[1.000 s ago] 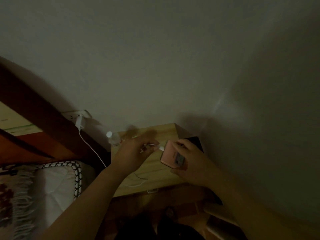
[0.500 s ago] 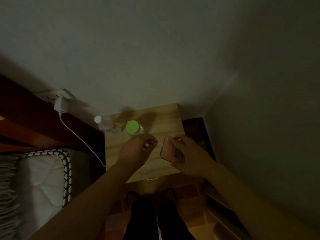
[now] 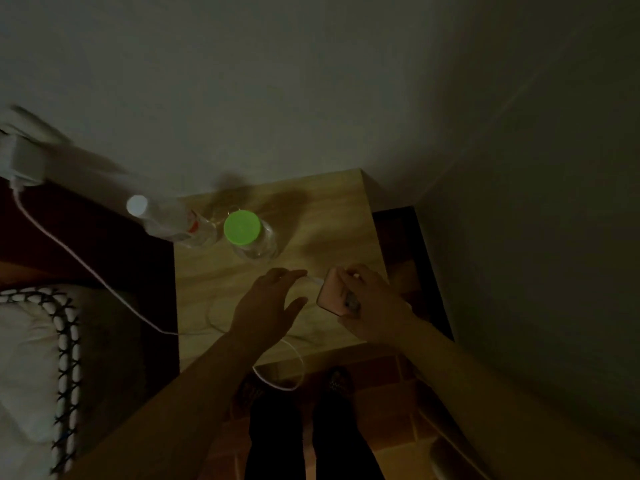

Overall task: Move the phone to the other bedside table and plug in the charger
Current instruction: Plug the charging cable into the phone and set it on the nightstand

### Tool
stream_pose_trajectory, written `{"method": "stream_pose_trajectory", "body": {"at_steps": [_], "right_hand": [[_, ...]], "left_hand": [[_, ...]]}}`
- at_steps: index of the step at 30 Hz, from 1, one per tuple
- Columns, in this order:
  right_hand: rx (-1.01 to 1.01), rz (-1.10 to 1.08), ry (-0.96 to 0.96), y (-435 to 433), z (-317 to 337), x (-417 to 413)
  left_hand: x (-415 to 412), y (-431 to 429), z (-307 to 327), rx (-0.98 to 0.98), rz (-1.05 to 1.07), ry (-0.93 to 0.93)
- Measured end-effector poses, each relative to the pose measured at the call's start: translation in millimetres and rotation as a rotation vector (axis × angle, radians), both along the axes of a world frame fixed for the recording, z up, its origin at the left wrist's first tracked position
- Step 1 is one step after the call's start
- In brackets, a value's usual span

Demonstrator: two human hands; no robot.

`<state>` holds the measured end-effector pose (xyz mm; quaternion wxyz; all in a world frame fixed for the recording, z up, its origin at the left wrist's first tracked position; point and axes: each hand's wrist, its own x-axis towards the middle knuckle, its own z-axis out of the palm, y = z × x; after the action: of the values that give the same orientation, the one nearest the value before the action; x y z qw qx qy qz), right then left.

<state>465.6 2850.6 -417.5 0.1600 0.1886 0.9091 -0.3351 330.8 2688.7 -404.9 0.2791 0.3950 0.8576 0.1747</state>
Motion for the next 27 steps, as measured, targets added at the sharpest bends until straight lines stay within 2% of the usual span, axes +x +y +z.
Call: {"method": "stream_pose_trajectory", "body": {"at_steps": [4,12,22,27], "right_hand": [[0.012,-0.02,-0.068,-2.9,-40.7,-11.9],[0.122,-0.079,-0.001,-14.6,-84.5,-29.2],[0.182,-0.047,0.026,-15.6,-112.3,-40.0],[0.185,0.035,-0.059,-10.9,-109.2,-37.7]], "left_hand": [[-5.9,0.9,-38.2,-0.025,0.011,0.007],[-18.7,0.8,-85.9,-0.097,-0.058,0.056],[-28.3,-2.1,-103.8,-0.132,-0.083,0.048],[-23.5,-4.2,-98.4,-0.165,-0.068,0.056]]}}
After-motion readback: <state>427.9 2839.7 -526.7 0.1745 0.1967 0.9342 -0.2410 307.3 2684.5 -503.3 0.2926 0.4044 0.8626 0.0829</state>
